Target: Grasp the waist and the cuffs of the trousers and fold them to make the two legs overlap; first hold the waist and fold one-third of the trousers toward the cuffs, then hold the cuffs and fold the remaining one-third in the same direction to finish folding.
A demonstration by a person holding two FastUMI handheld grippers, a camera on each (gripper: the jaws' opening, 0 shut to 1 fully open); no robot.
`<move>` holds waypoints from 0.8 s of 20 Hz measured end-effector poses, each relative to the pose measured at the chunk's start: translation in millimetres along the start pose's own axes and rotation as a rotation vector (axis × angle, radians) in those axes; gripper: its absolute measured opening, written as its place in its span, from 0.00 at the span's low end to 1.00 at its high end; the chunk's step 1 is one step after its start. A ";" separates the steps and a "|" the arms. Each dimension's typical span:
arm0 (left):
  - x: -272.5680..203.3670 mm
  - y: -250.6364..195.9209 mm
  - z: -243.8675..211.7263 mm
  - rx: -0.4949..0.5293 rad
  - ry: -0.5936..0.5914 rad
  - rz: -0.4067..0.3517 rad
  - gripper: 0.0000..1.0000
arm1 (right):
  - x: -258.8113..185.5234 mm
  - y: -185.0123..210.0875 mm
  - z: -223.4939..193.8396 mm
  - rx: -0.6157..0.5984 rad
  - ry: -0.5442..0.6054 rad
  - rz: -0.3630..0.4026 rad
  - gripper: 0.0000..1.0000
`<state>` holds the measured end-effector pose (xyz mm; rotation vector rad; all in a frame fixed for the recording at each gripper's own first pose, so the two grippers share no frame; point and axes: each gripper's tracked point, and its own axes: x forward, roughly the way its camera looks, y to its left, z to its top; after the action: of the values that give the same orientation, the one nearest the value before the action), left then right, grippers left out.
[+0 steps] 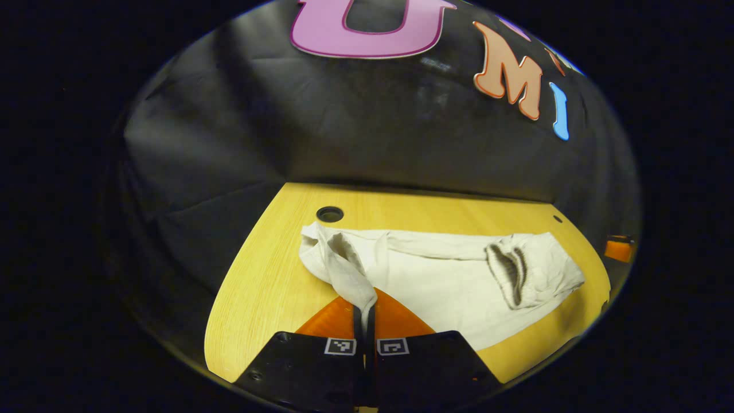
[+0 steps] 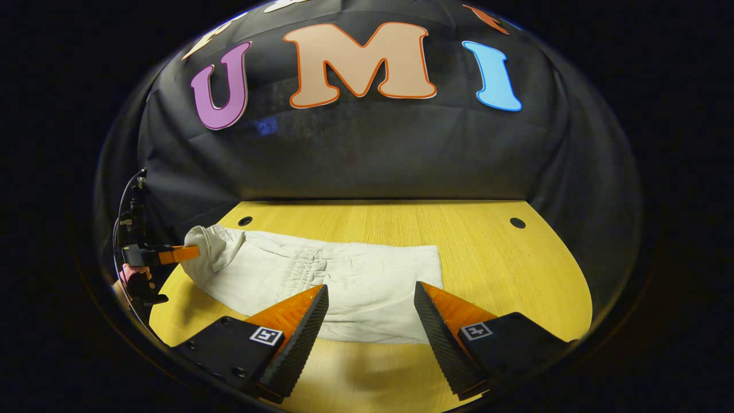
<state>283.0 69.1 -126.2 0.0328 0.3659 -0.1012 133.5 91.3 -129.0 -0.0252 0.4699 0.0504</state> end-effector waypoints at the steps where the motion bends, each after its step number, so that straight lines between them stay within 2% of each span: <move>1: -4.0 -15.0 7.1 -0.008 -0.011 -0.014 0.00 | -2.8 -5.8 3.8 0.001 -0.007 0.001 0.97; 5: -13.4 -75.5 32.6 -0.016 -0.050 -0.055 0.00 | -15.6 -34.2 14.7 0.001 -0.033 0.013 0.96; 6: -15.4 -91.5 40.2 -0.012 -0.062 -0.060 0.00 | -19.0 -41.6 16.0 0.002 -0.036 0.019 0.92; 7: -18.1 -107.7 48.0 -0.007 -0.077 -0.068 0.00 | -21.9 -49.9 17.0 0.003 -0.038 0.024 0.96; 9: -19.3 -138.0 60.4 0.005 -0.098 -0.078 0.00 | -27.5 -63.3 15.1 -0.004 -0.038 0.040 0.97; 10: -18.9 -152.2 66.0 0.007 -0.108 -0.080 0.00 | -30.3 -70.0 14.2 -0.011 -0.038 0.048 0.92; 11: -20.3 -167.4 71.1 0.009 -0.116 -0.085 0.00 | -31.6 -76.5 12.7 -0.019 -0.036 0.054 0.97; 16: -21.6 -250.9 92.5 0.016 -0.156 -0.138 0.00 | -38.5 -102.4 2.7 -0.023 -0.033 0.105 0.97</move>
<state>269.6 -183.0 -35.6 0.0155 0.2111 -0.2415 105.9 -12.5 -107.9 -0.0225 0.4374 0.1593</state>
